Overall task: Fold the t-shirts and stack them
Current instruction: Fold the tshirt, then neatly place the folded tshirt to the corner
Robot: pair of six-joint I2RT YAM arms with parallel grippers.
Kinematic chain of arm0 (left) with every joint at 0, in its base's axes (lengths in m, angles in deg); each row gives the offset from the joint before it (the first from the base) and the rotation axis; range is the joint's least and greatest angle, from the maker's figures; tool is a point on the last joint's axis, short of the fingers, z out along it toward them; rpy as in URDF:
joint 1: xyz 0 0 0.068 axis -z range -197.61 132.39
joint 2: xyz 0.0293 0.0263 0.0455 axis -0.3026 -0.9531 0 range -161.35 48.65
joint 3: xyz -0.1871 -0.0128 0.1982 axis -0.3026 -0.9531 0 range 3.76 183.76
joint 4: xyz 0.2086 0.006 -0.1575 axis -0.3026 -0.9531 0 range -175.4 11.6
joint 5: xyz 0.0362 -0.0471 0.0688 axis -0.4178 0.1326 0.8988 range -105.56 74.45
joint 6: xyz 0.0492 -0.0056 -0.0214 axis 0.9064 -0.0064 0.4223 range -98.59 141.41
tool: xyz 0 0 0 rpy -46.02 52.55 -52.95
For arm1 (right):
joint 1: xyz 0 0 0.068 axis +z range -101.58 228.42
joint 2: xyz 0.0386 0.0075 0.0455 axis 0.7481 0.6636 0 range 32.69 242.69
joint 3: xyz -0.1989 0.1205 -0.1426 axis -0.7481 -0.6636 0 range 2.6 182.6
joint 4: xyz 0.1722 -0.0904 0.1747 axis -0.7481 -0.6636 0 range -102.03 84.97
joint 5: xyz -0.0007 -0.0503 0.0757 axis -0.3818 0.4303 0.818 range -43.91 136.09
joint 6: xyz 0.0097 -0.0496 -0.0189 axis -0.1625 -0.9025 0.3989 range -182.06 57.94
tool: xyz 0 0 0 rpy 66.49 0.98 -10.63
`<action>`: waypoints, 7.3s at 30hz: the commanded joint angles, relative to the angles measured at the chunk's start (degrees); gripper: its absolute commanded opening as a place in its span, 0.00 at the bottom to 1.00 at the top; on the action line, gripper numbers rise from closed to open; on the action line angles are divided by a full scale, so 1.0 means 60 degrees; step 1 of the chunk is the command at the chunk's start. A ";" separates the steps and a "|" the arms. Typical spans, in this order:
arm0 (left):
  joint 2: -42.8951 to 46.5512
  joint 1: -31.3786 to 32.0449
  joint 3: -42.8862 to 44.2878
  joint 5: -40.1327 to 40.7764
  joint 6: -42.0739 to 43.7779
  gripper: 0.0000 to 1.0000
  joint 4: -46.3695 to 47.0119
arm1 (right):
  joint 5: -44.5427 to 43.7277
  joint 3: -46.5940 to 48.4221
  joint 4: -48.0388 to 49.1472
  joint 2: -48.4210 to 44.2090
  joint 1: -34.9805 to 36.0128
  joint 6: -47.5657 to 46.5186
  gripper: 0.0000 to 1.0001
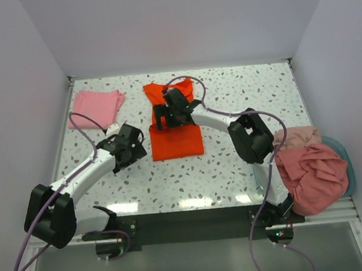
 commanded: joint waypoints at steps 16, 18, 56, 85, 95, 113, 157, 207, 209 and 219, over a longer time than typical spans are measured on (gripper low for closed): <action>0.0113 -0.0067 -0.0566 -0.2129 0.0923 1.00 0.2226 | -0.2687 -0.0940 0.0172 -0.2322 -0.0841 -0.0138 0.99; -0.0223 -0.0067 -0.0552 -0.2596 0.1099 1.00 0.2827 | -0.2544 -0.2770 -0.0035 -0.3509 -0.0856 0.0419 0.99; -0.1253 0.0255 -0.1723 -0.4418 0.0953 0.00 0.4531 | 0.0244 -0.8304 0.1519 -0.6119 -0.0725 0.3250 0.00; 0.0072 0.0213 0.1967 -0.5031 0.1949 0.00 0.3415 | -0.1313 -0.4703 -0.1590 -0.8558 -0.1220 0.1287 0.00; -0.1922 -0.0594 0.4046 -0.5617 0.2447 0.00 0.3549 | -0.0405 -0.2228 -0.1310 -0.6244 -0.2291 0.0628 0.00; -0.4837 -0.1985 0.6229 -0.5179 0.2492 0.00 0.3490 | 0.0167 0.2063 -0.1516 -0.1410 -0.3009 0.0173 0.00; -0.8353 -0.0361 0.6977 -0.2233 0.2916 0.65 0.1820 | -0.0916 -0.6824 -0.1251 -0.9610 -0.2306 0.0452 0.99; -0.5381 -0.3610 0.9175 0.0376 1.4387 0.00 0.2992 | -0.3406 -0.7718 -0.1662 -1.0197 -0.2321 -0.1687 0.99; -0.5308 -0.3757 0.9175 0.0214 1.4386 0.00 0.3021 | -0.3465 -0.7733 -0.1647 -1.0255 -0.2321 -0.1672 0.99; -0.6959 -0.4812 0.9642 -0.0636 1.4079 0.00 0.2773 | -0.3890 -0.7821 -0.1691 -1.0109 -0.2321 -0.1511 0.99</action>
